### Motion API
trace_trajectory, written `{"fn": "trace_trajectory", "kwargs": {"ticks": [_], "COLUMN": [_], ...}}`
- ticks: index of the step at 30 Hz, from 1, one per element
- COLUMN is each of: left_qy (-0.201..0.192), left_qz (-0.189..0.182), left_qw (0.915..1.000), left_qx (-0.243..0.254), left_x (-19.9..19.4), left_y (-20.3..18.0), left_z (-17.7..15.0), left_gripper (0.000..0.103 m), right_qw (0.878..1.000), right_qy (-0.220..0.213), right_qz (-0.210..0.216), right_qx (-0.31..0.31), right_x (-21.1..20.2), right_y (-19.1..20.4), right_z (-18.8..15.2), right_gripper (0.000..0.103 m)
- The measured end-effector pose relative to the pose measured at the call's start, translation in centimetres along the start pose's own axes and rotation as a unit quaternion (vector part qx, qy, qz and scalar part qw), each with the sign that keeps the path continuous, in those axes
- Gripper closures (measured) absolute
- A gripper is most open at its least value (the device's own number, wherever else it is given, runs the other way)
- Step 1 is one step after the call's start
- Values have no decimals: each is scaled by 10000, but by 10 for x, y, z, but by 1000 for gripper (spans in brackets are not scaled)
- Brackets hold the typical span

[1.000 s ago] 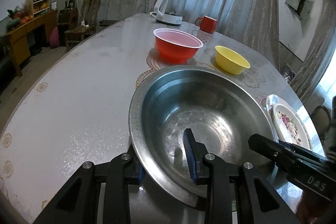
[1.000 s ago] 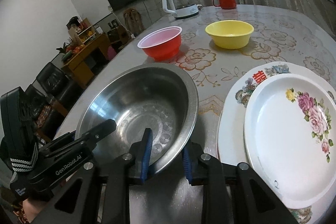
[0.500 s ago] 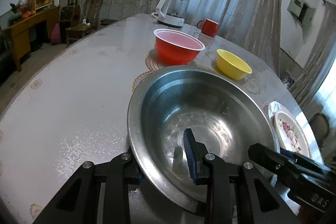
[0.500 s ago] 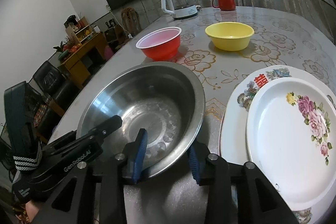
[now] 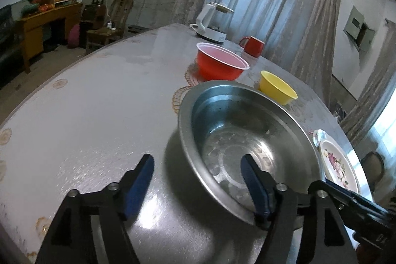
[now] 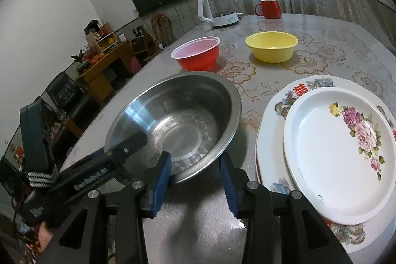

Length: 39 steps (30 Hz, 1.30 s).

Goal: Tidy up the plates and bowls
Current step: 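Lower the steel basin onto the table and open both grippers, then move both grippers to the rim of the yellow plastic bowl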

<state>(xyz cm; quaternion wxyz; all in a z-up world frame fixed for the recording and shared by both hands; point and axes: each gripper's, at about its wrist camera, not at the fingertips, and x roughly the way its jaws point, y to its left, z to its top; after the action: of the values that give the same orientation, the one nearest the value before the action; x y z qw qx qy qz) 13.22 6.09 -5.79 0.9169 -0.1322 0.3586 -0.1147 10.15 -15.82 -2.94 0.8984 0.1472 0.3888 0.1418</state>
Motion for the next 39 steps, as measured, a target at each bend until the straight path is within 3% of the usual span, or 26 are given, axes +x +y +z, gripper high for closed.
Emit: {"fn": "trace_trajectory", "kwargs": {"ticks": [11, 25, 32, 35, 39], "left_qy": [-198, -91, -67, -17, 65], "left_qz": [37, -70, -19, 64, 178], "left_qw": [9998, 9999, 9995, 9993, 9988], "left_qx": [64, 20, 296, 359, 451], "left_x": [-22, -39, -39, -37, -30], "left_y": [-5, -22, -46, -56, -71], "left_z": [-2, 1, 17, 25, 37], "left_gripper": [21, 8, 6, 4, 2], "right_qw": [9995, 9980, 9960, 9964, 9941], "right_qy": [-172, -442, -755, -666, -311], "right_qz": [55, 203, -246, -429, -1012], "right_qx": [-255, -397, -413, -303, -220], "right_x": [-21, -55, -73, -70, -61], "right_y": [-1, -15, -42, -61, -86], "right_z": [-10, -8, 24, 38, 59], "right_gripper": [62, 63, 63, 63, 63]}}
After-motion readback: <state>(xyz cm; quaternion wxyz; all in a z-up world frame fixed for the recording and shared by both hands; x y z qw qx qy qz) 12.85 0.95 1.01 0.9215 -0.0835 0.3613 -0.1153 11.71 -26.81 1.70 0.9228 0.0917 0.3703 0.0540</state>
